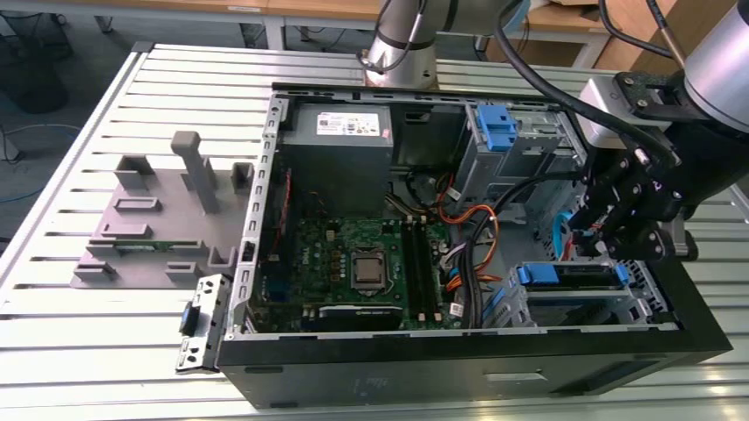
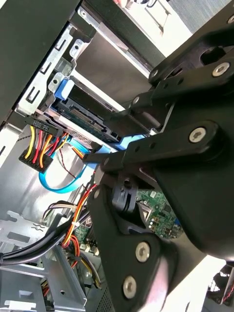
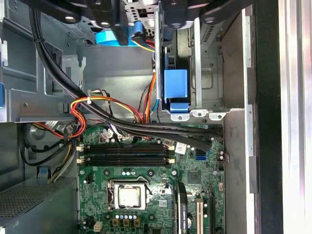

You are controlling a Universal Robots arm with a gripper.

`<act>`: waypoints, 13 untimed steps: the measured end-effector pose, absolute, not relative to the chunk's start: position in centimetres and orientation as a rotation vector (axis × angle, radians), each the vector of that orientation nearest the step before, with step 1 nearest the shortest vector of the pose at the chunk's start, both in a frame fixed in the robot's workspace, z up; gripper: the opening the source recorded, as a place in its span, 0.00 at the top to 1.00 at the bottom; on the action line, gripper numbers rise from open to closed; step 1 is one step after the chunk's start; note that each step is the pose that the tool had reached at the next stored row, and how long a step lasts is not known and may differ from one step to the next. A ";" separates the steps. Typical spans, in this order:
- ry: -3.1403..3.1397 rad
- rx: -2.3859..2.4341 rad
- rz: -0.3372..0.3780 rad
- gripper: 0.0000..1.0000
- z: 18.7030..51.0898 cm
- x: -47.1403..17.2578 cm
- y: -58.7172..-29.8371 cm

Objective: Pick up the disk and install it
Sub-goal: 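Insert the first disk wire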

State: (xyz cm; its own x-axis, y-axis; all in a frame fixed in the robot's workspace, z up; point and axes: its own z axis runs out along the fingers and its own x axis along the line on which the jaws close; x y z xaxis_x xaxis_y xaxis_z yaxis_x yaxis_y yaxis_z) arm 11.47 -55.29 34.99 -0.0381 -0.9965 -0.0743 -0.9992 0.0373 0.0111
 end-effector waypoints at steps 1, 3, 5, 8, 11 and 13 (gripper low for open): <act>2.229 -2.146 0.092 0.66 35.0 11.5 -55.3; 2.229 -2.146 0.092 0.72 35.0 11.5 -55.3; 2.229 -2.146 0.092 0.78 35.0 11.5 -55.3; 2.229 -2.146 0.092 0.84 35.0 11.5 -55.3; 2.229 -2.146 0.092 0.84 35.0 11.5 -55.3; 2.229 -2.146 0.092 0.84 34.9 11.5 -55.3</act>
